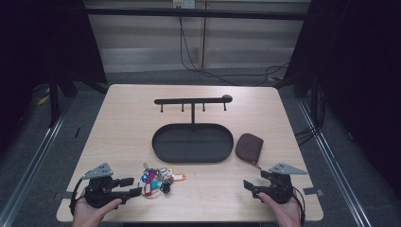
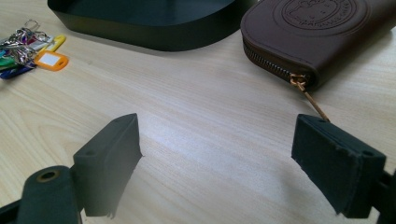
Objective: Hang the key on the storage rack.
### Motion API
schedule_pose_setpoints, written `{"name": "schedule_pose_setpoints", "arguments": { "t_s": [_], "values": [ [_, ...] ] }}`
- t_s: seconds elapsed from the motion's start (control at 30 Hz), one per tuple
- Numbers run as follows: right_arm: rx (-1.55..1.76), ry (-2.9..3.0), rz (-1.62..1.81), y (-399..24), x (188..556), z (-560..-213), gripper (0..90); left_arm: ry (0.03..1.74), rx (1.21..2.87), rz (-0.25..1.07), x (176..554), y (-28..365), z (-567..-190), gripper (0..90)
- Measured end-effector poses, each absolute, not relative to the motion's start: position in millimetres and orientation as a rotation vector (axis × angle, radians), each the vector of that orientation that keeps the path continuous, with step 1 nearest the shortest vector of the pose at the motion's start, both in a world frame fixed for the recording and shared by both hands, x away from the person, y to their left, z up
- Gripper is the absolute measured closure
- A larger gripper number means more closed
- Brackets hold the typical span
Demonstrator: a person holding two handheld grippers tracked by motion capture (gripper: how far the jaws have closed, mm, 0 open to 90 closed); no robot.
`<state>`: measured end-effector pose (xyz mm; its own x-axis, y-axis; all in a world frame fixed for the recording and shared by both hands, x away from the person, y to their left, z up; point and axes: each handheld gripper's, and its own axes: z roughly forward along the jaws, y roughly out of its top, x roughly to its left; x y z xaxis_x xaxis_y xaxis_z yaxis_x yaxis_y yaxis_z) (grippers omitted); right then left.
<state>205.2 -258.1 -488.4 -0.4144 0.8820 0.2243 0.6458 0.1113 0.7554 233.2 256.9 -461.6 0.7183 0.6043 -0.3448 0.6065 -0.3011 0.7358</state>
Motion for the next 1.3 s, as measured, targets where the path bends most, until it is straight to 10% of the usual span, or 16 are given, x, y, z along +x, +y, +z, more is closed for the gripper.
{"name": "schedule_pose_setpoints", "arguments": {
  "t_s": [0.63, 1.3],
  "values": [
    [1.496, 2.146, 1.188, -255.2, 206.4, -488.6, 16.4, 0.909, 2.094, -0.032, 238.0, 237.0, -446.4, 42.8],
    [1.505, 2.163, 1.177, -253.7, 207.9, -489.7, 17.9, 0.846, 2.313, -0.111, 260.3, 204.3, -419.0, 63.0]
  ]
}}
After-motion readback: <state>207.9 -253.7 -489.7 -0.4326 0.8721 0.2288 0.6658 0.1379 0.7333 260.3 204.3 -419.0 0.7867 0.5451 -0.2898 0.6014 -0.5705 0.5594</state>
